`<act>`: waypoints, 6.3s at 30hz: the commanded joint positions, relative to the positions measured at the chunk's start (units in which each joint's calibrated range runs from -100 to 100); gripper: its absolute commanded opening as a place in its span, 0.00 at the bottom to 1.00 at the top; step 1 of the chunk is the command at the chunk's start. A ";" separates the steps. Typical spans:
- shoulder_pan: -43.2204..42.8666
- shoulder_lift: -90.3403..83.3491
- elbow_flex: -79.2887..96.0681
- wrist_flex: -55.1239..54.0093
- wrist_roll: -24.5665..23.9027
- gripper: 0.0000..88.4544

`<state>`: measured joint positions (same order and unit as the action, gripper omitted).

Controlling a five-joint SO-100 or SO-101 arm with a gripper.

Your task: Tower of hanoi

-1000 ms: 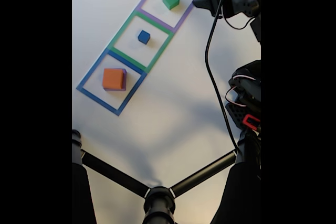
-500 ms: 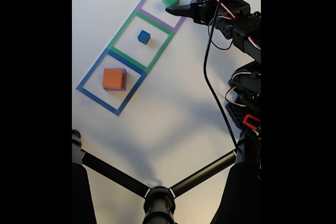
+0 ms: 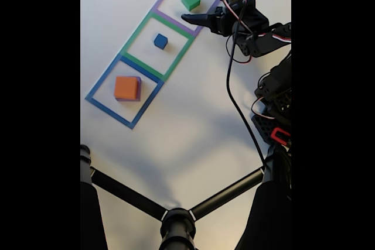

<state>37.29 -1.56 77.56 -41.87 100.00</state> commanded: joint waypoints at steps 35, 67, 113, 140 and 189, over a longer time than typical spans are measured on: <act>-4.01 29.20 -17.72 -21.47 0.00 0.45; -4.32 32.16 -18.90 -23.90 0.00 0.14; -27.50 -38.03 -66.88 114.59 0.00 0.06; -48.54 -51.73 -51.43 119.12 0.00 0.06; -58.83 -10.70 -10.09 12.36 0.00 0.06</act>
<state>-20.42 -13.66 71.37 -26.48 100.00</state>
